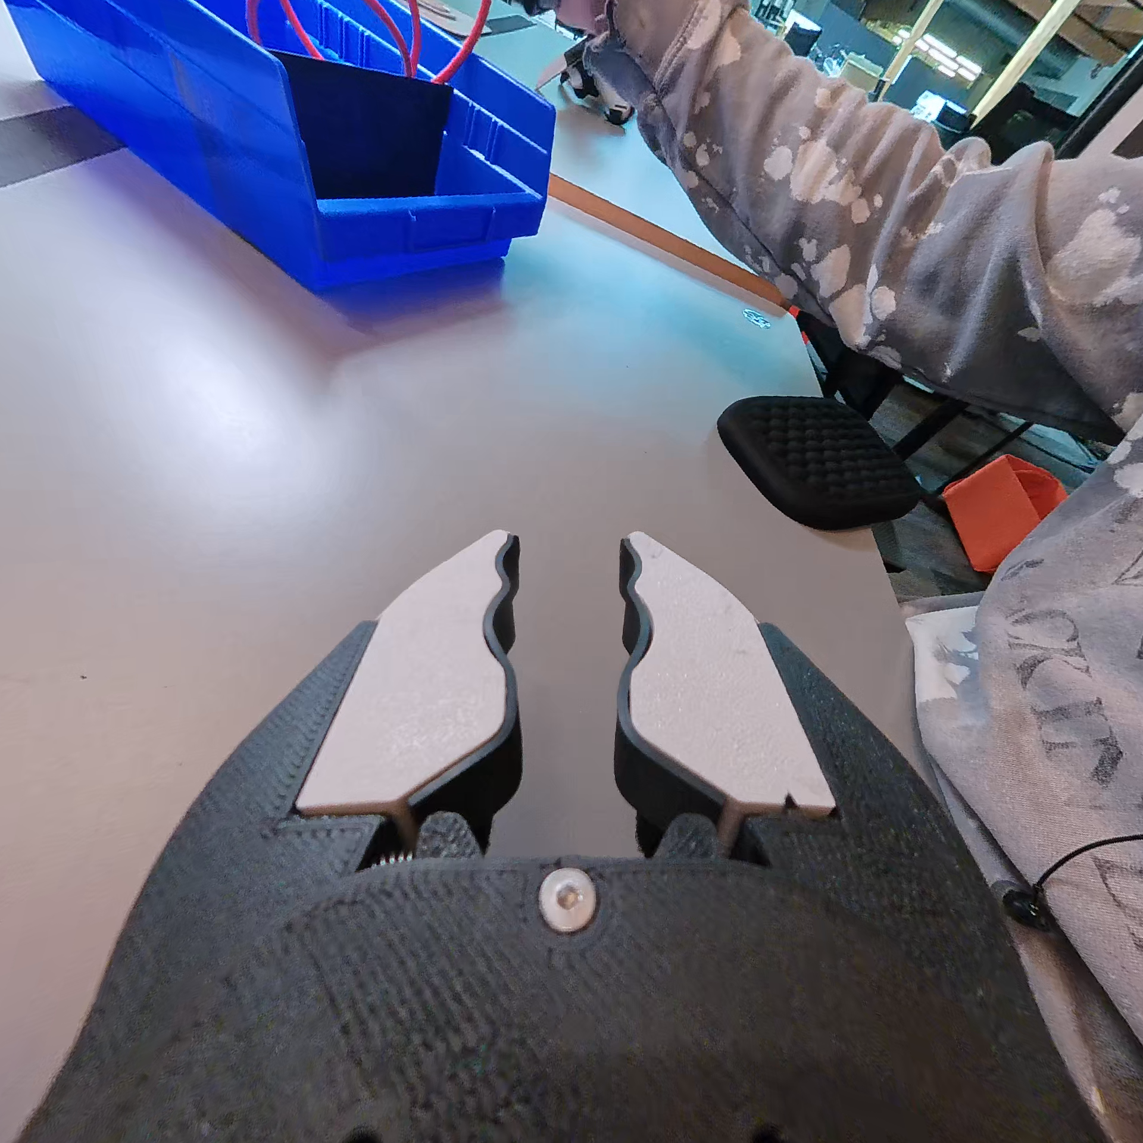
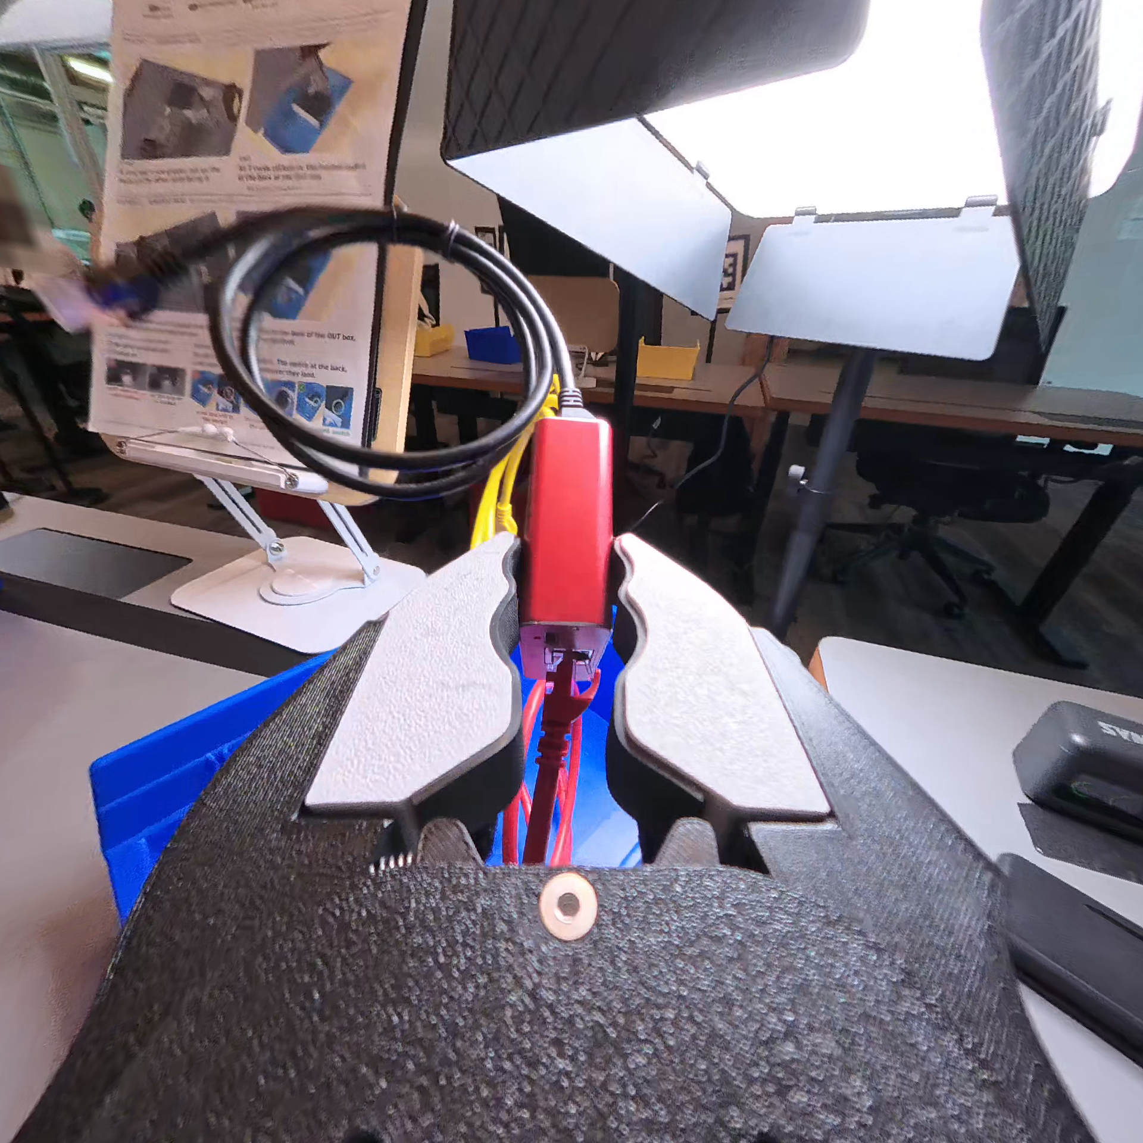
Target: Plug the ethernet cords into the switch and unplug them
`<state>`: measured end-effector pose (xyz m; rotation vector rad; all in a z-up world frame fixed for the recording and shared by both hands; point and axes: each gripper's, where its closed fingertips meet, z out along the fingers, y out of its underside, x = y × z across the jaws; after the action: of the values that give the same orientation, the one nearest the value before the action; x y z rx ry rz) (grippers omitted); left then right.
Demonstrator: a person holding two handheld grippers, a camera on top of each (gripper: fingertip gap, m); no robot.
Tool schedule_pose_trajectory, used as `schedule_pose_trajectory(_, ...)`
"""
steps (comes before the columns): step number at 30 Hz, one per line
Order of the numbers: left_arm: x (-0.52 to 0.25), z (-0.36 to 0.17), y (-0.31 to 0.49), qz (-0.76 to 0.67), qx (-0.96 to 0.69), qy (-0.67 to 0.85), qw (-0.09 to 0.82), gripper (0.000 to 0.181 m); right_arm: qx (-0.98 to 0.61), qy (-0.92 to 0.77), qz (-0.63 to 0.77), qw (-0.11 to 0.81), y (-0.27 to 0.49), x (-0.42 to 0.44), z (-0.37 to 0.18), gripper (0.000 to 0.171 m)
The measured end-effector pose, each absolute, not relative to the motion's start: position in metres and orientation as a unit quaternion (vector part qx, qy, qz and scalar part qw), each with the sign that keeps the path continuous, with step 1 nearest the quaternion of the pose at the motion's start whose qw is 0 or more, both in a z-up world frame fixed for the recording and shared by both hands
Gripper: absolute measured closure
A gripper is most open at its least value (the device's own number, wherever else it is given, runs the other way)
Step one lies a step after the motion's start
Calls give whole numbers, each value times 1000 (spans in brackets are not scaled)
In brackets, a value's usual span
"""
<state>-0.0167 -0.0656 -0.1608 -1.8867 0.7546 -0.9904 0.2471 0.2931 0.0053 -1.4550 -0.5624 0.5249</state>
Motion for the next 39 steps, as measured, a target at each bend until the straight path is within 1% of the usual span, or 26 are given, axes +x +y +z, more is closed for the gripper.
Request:
schedule_pose_trajectory(4,-15,-165,-67,-397,-759,306,417,150,-693,-289,161,640,293,250,-8,145)
schedule_pose_trajectory(7,-13,-168,-67,-399,-760,308,411,150,-750,-334,86,564,297,243,-31,145)
schedule_pose_trajectory(11,-11,-171,-69,-394,-763,313,405,150,-784,-395,1,479,306,226,-64,145)
schedule_pose_trajectory(13,-12,-171,-69,-390,-764,315,406,151,-788,-415,-9,454,310,214,-70,145)
schedule_pose_trajectory(17,-13,-169,-69,-392,-763,312,408,151,-812,-456,37,364,302,180,-94,144)
schedule_pose_trajectory(23,-14,-168,-69,-397,-760,310,410,151,-800,-506,-55,316,313,167,-121,144)
schedule_pose_trajectory(26,-12,-170,-70,-398,-761,313,406,151,-799,-517,-87,294,316,170,-123,144)
schedule_pose_trajectory(30,-11,-166,-72,-393,-757,320,412,151,-814,-533,-58,224,296,163,-146,135)
schedule_pose_trajectory(32,-11,-161,-72,-389,-753,320,424,151,-795,-557,-87,222,291,160,-151,130)
schedule_pose_trajectory(34,-14,-155,-70,-384,-748,316,439,151,-784,-562,-89,250,288,154,-145,125)
schedule_pose_trajectory(36,-18,-149,-67,-379,-745,307,455,150,-788,-539,-38,295,282,144,-128,119)
schedule_pose_trajectory(39,-25,-142,-63,-372,-742,294,473,149,-770,-499,17,398,278,139,-84,112)
